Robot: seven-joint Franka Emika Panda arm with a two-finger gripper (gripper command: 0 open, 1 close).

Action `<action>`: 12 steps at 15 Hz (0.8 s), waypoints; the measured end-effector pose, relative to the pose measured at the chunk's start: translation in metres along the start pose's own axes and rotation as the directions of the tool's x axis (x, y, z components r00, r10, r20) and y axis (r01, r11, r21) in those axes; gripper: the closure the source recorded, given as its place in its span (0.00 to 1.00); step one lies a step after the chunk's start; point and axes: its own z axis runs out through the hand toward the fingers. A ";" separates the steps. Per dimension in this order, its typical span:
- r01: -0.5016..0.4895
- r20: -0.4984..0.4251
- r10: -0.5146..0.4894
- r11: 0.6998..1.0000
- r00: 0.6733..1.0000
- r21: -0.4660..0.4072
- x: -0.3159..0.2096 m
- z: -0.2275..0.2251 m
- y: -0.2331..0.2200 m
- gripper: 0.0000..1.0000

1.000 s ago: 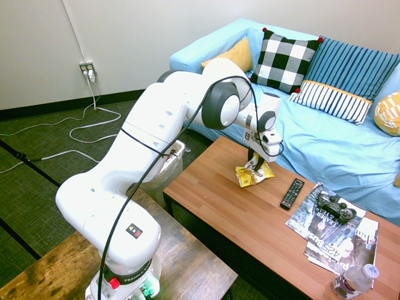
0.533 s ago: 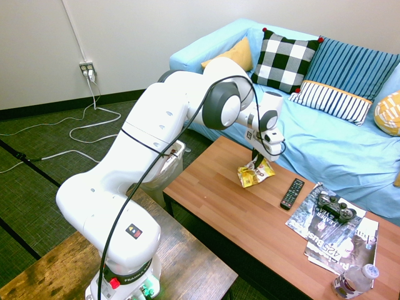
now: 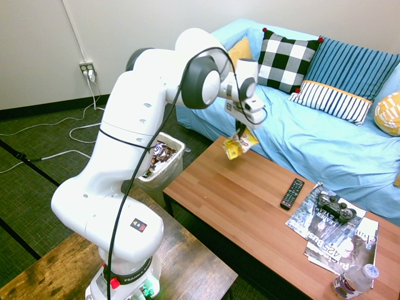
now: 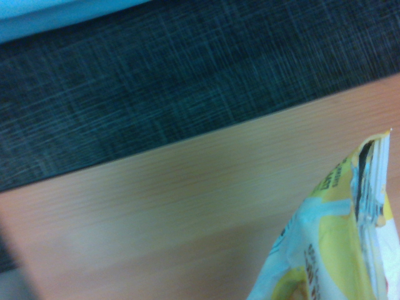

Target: Throw the chip bag in the trash bin

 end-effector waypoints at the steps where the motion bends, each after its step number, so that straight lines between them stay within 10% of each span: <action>1: 0.039 -0.017 -0.039 0.999 0.999 -0.001 -0.041 -0.016 -0.012 1.00; 12: 0.344 -0.044 -0.350 0.934 0.936 -0.098 -0.325 0.059 -0.092 1.00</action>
